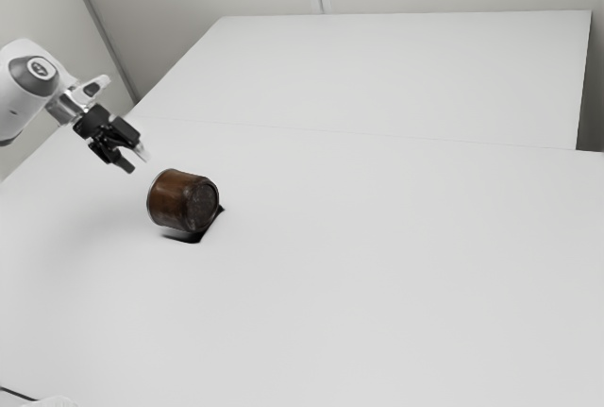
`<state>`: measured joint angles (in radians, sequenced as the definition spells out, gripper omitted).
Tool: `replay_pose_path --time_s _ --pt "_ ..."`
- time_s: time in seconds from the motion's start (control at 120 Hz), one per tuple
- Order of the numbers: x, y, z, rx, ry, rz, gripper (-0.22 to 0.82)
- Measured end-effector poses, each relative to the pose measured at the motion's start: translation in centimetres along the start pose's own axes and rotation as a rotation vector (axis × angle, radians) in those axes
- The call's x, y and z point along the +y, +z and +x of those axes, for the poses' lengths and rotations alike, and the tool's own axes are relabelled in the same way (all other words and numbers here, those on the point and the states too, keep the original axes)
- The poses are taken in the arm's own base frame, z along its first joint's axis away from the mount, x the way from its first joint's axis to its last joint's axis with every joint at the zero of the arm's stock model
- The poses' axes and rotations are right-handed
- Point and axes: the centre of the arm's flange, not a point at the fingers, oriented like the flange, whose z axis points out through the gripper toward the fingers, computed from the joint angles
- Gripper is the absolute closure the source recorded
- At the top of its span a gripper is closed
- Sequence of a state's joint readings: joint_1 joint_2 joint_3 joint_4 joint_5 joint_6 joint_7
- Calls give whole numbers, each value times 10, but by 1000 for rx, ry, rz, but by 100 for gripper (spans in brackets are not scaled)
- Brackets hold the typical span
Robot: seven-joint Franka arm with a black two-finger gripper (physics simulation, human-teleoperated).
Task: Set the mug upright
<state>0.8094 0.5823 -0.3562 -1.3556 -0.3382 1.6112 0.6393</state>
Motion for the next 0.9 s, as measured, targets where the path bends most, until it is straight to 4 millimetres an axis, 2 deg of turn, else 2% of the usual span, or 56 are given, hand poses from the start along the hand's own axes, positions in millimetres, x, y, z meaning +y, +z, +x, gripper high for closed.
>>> replay_pose_path --time_s 0.1,0.208,0.325,0.542,0.625,0.767,0.9 --pt "-19 6 2 14 64 -45 0" --pt "-31 26 3 32 112 -126 0" --pt "-33 46 2 61 137 -232 0" --pt "-31 71 -6 91 140 -371 1" --pt "-29 76 -11 88 128 -406 9" --pt "-23 79 -10 82 120 -438 33" --pt "-18 79 -9 79 115 -461 46"
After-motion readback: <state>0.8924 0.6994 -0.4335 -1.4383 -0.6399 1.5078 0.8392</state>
